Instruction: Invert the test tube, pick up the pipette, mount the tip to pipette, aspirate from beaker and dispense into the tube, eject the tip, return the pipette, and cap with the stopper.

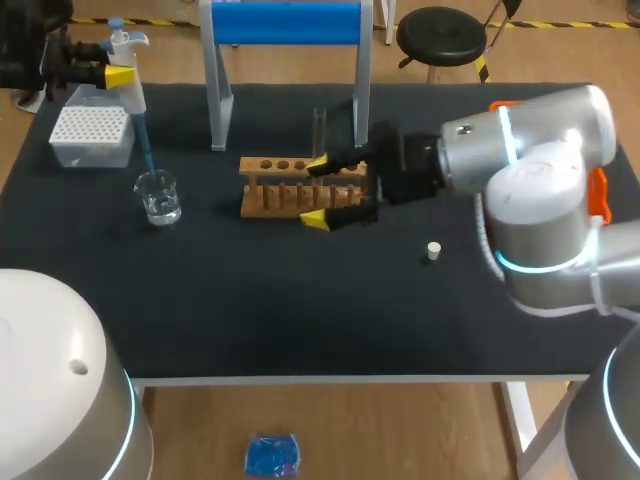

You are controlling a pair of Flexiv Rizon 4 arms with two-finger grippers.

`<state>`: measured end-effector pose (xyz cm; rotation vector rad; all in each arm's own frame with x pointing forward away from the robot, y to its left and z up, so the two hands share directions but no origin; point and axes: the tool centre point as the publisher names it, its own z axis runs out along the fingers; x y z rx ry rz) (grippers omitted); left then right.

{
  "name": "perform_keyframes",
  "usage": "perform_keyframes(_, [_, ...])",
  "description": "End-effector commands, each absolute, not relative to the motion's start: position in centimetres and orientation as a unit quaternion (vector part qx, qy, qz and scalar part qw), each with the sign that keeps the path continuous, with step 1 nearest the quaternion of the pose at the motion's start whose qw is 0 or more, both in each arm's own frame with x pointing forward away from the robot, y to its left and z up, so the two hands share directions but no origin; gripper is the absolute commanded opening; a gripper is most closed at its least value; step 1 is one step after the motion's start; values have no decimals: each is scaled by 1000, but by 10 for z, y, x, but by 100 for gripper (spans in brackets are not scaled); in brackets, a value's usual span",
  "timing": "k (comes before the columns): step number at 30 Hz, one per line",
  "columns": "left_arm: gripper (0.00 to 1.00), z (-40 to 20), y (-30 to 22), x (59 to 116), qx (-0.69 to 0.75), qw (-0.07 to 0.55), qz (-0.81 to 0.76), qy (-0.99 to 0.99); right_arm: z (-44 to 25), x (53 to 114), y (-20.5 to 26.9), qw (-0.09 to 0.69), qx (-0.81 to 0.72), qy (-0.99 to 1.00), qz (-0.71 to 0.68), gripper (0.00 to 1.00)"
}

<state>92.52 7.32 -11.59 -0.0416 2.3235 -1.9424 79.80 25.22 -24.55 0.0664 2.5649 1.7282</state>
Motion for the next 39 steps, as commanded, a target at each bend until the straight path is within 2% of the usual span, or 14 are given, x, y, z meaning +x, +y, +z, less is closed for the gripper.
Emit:
perform_keyframes(1, [0, -116, 73, 925, -13, 57, -640, 766, -267, 801, 311, 37, 35, 838, 543, 100])
perform_keyframes(20, [0, -116, 73, 925, -13, 57, -640, 766, -311, 821, 358, 96, 96, 848, 513, 100])
perform_keyframes(39, [0, -116, 73, 925, -13, 57, -640, 766, -326, 837, 378, 98, 102, 845, 516, 100])
